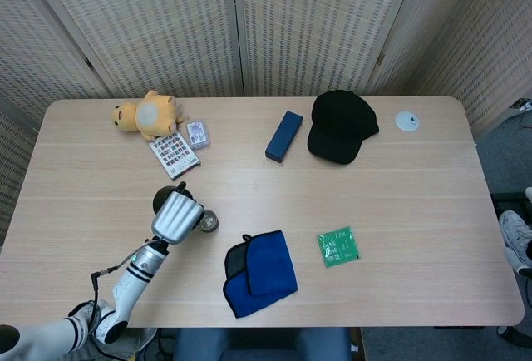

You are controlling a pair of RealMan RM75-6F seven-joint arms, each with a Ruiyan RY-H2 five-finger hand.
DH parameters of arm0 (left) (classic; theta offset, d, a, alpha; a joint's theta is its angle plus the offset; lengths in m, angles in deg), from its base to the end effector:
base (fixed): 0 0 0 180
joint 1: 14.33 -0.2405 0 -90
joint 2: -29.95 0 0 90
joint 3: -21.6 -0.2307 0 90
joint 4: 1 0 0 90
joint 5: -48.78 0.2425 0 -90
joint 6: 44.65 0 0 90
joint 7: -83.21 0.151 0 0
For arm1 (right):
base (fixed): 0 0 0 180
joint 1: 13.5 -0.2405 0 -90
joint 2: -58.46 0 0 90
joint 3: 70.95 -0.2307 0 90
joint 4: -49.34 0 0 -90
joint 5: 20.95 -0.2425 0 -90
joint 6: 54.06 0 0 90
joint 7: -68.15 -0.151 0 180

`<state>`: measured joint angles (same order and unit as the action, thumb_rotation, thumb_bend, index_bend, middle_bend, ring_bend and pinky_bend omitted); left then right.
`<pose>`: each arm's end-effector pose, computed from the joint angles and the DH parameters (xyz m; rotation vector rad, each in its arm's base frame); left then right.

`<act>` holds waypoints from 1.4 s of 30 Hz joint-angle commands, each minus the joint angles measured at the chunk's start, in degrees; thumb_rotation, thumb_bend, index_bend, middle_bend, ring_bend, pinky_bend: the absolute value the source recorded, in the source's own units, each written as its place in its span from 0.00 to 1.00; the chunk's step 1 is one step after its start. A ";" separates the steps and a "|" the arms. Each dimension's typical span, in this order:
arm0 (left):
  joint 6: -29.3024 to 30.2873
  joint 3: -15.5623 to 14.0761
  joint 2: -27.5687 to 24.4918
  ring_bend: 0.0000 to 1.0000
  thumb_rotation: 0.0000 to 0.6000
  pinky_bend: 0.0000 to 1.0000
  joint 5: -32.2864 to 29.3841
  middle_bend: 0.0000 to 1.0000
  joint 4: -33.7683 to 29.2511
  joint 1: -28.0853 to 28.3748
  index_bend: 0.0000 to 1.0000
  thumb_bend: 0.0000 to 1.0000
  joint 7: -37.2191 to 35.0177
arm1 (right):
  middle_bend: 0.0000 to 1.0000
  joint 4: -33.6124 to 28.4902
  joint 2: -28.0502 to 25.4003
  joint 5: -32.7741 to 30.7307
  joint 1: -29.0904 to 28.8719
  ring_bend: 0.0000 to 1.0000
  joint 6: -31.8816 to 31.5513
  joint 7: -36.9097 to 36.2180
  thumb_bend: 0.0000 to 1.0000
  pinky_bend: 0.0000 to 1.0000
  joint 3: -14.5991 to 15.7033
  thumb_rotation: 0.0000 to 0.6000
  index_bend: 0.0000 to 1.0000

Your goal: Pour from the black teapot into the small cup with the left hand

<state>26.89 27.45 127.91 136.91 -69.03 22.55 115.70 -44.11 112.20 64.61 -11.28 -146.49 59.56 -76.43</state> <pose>-0.1425 0.3191 -0.0562 -1.8567 -0.2230 -0.9095 -0.3211 -0.1600 0.1973 1.2339 -0.8205 0.9228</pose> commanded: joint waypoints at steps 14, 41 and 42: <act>-0.86 2.83 0.00 0.98 0.98 0.39 -4.25 1.00 -1.47 -0.49 1.00 0.40 -7.66 | 0.15 -0.20 0.02 -0.19 -0.21 0.00 0.36 0.32 0.18 0.00 -0.09 1.00 0.02; -1.38 7.23 -4.47 0.96 0.86 0.39 -14.19 1.00 -4.74 -6.23 1.00 0.40 -30.18 | 0.15 -1.09 -0.18 -0.30 -0.92 0.00 1.24 1.22 0.18 0.00 -0.29 1.00 0.02; -1.50 7.19 -4.53 0.96 0.81 0.39 -14.51 1.00 -4.62 -6.47 1.00 0.40 -30.60 | 0.15 -1.12 -0.17 -0.32 -0.97 0.00 1.33 1.28 0.18 0.00 -0.28 1.00 0.02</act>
<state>25.46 34.69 123.51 122.67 -73.87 16.35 85.42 -45.22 112.03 64.29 -12.24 -145.18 60.82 -76.71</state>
